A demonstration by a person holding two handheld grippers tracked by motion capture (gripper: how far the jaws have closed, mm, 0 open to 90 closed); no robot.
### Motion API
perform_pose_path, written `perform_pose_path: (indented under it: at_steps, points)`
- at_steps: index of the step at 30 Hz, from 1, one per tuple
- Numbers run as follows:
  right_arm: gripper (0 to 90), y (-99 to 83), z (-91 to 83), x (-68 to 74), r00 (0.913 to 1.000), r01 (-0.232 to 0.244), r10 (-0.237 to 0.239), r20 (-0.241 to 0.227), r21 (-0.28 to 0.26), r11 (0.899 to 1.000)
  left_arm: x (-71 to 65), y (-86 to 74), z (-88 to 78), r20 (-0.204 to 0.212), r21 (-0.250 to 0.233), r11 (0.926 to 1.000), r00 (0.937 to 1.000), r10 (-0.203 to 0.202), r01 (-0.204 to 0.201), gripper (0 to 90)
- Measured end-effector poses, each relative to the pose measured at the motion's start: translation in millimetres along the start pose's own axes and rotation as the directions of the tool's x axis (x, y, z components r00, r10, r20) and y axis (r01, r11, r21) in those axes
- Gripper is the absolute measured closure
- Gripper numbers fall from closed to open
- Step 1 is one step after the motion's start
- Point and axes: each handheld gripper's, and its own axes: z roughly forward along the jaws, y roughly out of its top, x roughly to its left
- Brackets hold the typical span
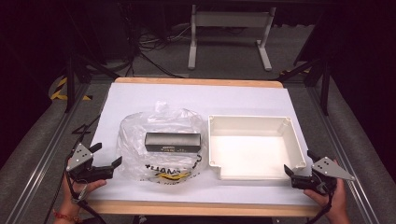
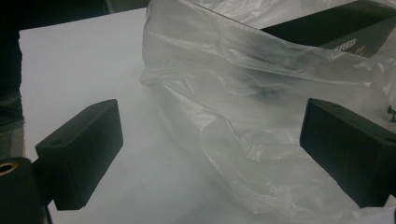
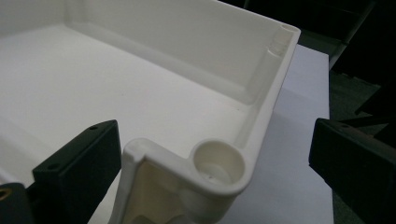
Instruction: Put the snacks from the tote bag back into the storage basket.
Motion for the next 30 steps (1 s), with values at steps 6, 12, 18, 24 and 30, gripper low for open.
perform_pose_path:
  at_steps: [6, 12, 18, 24, 30]
  points:
    - [3.3, 1.3, -0.4, 0.1, 1.0000, -0.007, 0.007, 0.007, -0.002, 1.000, -1.2, -1.4, -2.5, 0.001, -0.004, 1.0000, 1.0000, 0.001, -0.001, 6.8]
    - [3.3, 2.6, -1.4, -0.4, 0.9999, -0.002, 0.002, 0.010, -0.009, 1.000, -0.4, -1.9, -1.7, 0.005, 0.005, 0.9999, 0.9999, 0.010, -0.010, 6.8]
    - [3.3, 3.6, -2.6, -0.5, 0.9999, -0.002, 0.002, 0.013, -0.009, 1.000, -0.2, -2.2, -2.4, -0.002, -0.003, 1.0000, 1.0000, 0.005, -0.005, 6.8]
    - [3.3, 6.6, -5.1, -0.2, 0.9999, 0.001, -0.001, 0.014, -0.015, 1.000, -0.6, -1.8, -3.1, -0.002, -0.005, 1.0000, 1.0000, 0.003, -0.003, 6.8]
    - [3.3, 7.5, -5.9, 0.6, 1.0000, -0.001, 0.001, 0.005, -0.008, 1.000, -0.7, -2.1, -1.8, -0.003, -0.001, 1.0000, 1.0000, 0.003, -0.003, 6.8]
